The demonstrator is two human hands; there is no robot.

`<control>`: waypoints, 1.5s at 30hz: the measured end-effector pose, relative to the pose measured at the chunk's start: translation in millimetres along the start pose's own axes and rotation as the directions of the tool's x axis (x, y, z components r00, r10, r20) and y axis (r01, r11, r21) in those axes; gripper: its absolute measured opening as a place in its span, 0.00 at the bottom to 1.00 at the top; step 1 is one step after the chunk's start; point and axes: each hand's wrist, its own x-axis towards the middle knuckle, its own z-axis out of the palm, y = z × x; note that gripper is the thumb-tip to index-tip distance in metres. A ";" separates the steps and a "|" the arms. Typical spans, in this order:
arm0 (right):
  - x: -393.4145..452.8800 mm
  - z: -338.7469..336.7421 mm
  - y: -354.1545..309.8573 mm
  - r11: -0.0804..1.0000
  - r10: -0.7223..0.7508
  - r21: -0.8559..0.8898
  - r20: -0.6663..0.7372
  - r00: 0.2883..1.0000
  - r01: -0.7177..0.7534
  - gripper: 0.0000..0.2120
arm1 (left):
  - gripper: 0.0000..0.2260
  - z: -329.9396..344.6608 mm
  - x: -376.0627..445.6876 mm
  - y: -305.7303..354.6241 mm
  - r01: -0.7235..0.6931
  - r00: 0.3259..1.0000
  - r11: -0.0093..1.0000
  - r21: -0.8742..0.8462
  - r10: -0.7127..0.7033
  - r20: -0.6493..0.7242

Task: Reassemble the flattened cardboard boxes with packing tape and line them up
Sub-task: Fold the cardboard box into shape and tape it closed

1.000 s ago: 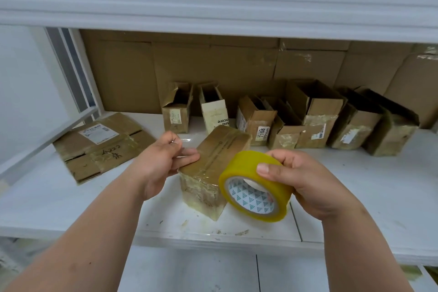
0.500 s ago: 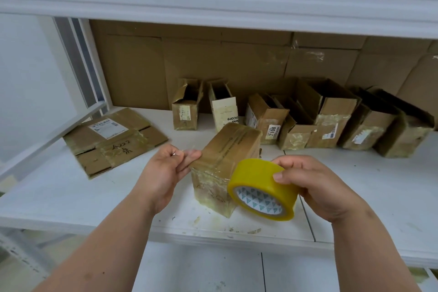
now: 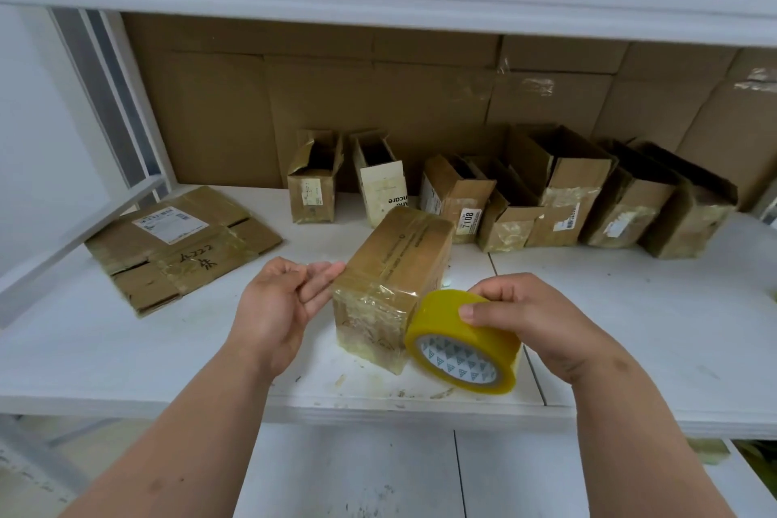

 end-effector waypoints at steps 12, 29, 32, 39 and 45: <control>0.5 2.4 3.8 0.998 0.041 -0.046 -0.008 0.999 -0.042 0.20 | 0.08 -12.0 13.1 -18.2 0.084 0.986 0.944 0.320 -0.033 -0.162; -6.3 1.4 7.8 0.998 0.050 -0.043 -0.033 0.998 -0.051 0.17 | 0.10 3.7 4.1 -6.6 -0.020 0.999 0.809 0.588 0.035 -0.014; -7.5 2.2 7.0 0.996 0.065 -0.059 -0.055 0.996 -0.069 0.18 | 0.14 6.5 -1.7 -6.6 -0.088 0.996 0.694 0.714 0.069 0.056; -6.5 9.4 -1.9 0.988 0.022 -0.150 -0.116 0.993 -0.039 0.11 | 0.22 13.6 -13.8 8.7 -0.064 0.997 0.573 0.817 -0.005 0.081; -2.2 30.1 -8.6 0.858 -0.026 -0.507 -0.211 0.977 -0.086 0.13 | 0.31 21.8 -22.0 -11.3 -0.310 0.951 0.457 0.834 0.145 0.274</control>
